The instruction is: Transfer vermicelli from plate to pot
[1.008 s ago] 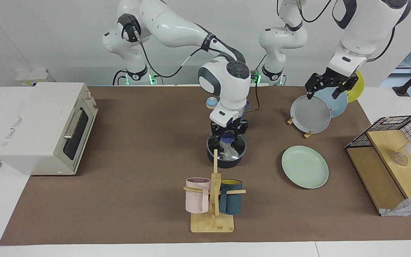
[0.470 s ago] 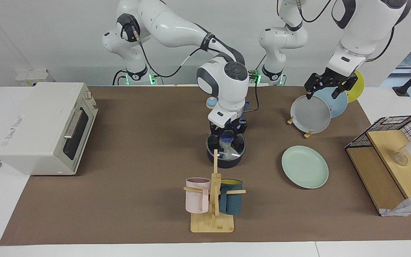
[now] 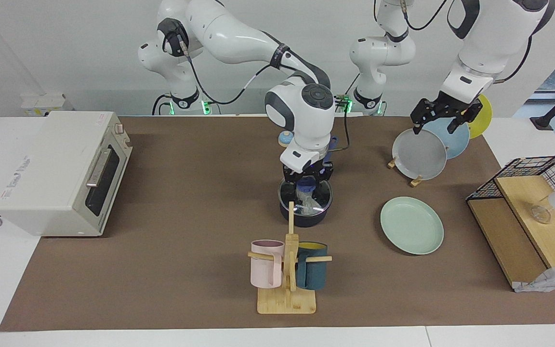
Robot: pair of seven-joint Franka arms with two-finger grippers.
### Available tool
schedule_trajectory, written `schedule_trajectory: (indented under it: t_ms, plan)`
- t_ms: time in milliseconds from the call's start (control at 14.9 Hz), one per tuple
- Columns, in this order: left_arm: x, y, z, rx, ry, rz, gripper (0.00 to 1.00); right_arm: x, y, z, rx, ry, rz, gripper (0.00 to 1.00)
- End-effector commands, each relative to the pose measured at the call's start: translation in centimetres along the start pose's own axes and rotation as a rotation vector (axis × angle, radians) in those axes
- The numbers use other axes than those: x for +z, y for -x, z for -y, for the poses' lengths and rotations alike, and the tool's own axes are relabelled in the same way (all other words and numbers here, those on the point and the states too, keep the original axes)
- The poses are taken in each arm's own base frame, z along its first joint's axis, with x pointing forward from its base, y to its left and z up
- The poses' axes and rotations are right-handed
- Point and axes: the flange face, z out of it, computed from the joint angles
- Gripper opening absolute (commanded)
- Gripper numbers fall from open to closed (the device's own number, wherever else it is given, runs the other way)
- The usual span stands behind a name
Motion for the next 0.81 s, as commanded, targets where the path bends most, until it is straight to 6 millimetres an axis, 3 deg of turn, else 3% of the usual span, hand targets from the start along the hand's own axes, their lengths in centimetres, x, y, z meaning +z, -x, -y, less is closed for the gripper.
schedule_trajectory:
  t_ms: [0,134,202,336,470,605,739]
  plan:
    - [-0.4,0.2,0.0,0.010,-0.008,-0.018,1.00,0.5,0.6,-0.4,0.016,-0.004,0.021,0.20]
    - [-0.4,0.2,-0.1,0.010,-0.008,-0.017,1.00,0.2,0.6,-0.3,0.012,-0.001,0.016,0.41]
    - [-0.3,0.2,-0.1,0.010,-0.008,-0.016,1.00,0.0,0.6,-0.3,0.012,0.003,0.014,0.44]
    - [-0.3,0.2,-0.1,0.011,-0.008,-0.014,1.00,-0.3,0.7,-0.2,0.010,0.006,0.011,0.77]
    - [-0.3,0.2,0.0,0.008,-0.008,-0.014,1.00,-0.5,1.0,-0.5,0.008,0.032,0.032,1.00]
    - [-0.3,0.2,-0.1,0.010,-0.008,-0.014,1.00,-0.9,1.0,-0.7,0.007,0.041,0.031,1.00]
    - [-0.3,0.2,-0.1,0.011,-0.008,-0.014,1.00,-2.5,0.5,-1.6,0.021,0.030,0.015,1.00]
